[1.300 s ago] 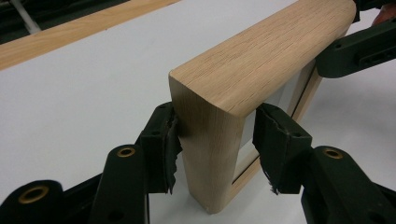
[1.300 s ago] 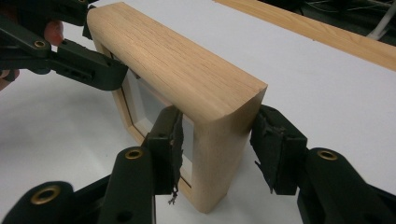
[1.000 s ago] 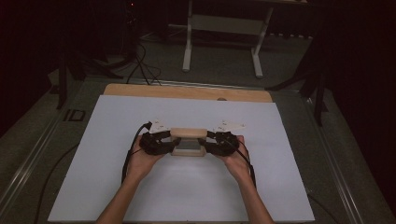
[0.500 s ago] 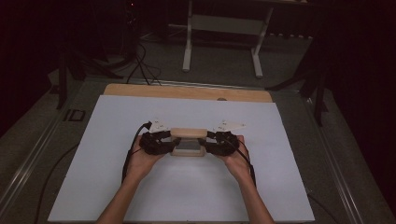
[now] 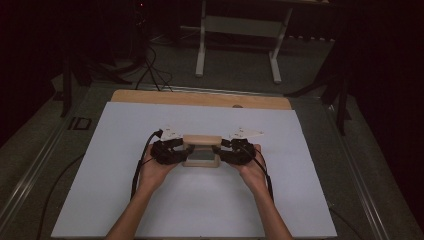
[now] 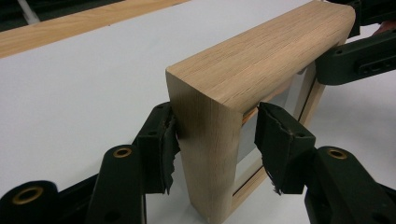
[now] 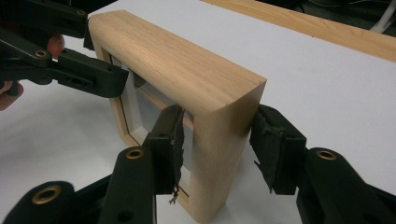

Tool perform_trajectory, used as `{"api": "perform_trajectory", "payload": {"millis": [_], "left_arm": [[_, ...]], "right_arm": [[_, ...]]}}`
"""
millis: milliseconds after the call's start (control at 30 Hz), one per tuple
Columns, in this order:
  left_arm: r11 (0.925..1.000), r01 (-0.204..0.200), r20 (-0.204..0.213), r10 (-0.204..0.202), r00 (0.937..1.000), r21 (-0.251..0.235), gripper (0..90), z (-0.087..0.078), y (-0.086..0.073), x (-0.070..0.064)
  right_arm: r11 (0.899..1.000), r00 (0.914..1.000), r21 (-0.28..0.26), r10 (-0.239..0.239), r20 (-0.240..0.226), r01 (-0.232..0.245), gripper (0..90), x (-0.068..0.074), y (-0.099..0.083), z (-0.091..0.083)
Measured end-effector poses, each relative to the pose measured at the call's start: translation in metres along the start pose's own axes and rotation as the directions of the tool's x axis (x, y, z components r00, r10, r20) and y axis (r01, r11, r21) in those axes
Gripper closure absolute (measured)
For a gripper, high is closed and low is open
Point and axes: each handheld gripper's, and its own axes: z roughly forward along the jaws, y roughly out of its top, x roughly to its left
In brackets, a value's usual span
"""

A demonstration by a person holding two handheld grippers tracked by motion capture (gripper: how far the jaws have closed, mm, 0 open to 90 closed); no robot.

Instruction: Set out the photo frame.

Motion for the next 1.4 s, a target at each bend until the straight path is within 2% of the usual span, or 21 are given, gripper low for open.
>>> {"api": "perform_trajectory", "payload": {"millis": [300, 567, 1000, 1133, 1400], "left_arm": [[0.9998, 0.021, 0.012, -0.021, 0.9997, 0.005, 48.7, 0.005, 0.003, 0.005], [0.9998, 0.014, -0.013, -0.014, 0.9998, 0.012, 47.3, 0.009, 0.004, 0.004], [0.9993, 0.034, -0.018, -0.034, 0.9993, 0.012, 45.8, 0.012, 0.005, 0.006], [0.9994, 0.033, -0.021, -0.032, 0.9993, 0.011, 43.1, 0.014, 0.005, 0.004], [0.9986, 0.052, -0.024, -0.052, 0.9984, 0.008, 39.2, 0.013, 0.005, 0.007]], "right_arm": [[1.0, 0.9996, 0.002, 0.02, 0.019, -0.02, 54.2, -0.002, 0.002, 0.004], [0.999, 0.999, 0.008, 0.034, 0.03, -0.035, 53.9, -0.003, 0.004, 0.008], [0.999, 0.9982, 0.011, 0.047, 0.036, -0.048, 52.8, -0.005, 0.006, 0.012], [0.999, 0.9987, 0.022, 0.039, 0.031, -0.04, 46.7, -0.003, 0.007, 0.013], [0.999, 0.9989, 0.021, 0.041, 0.023, -0.041, 41.4, -0.002, 0.006, 0.014]]}}
